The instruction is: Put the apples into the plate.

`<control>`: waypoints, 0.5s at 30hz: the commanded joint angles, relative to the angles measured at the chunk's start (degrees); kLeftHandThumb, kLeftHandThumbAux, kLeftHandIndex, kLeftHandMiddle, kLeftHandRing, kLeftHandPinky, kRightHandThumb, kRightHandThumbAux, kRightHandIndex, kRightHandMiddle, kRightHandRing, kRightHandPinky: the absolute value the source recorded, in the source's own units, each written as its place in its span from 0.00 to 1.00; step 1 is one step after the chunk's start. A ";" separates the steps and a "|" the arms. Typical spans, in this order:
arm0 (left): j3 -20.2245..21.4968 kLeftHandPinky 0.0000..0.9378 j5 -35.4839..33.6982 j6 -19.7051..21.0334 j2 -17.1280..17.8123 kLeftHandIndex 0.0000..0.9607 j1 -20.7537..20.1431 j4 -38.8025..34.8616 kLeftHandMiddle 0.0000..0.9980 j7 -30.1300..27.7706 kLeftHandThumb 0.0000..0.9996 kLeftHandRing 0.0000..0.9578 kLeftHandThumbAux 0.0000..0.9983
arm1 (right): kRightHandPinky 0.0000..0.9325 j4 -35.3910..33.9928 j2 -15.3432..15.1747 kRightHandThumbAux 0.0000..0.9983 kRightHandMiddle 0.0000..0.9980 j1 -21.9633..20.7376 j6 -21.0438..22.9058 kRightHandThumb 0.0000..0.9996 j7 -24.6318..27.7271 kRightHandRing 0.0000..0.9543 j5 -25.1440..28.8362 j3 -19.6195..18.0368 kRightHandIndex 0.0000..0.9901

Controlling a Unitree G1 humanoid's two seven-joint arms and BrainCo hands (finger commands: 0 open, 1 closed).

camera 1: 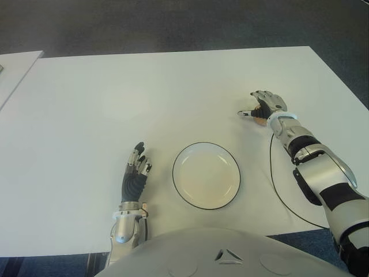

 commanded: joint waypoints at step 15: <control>-0.13 0.00 -1.96 2.96 1.14 0.03 5.13 -3.71 0.02 -2.27 0.08 0.00 0.48 | 0.00 0.52 0.51 0.27 0.00 6.31 -0.90 0.16 -1.58 0.00 1.78 -0.35 0.00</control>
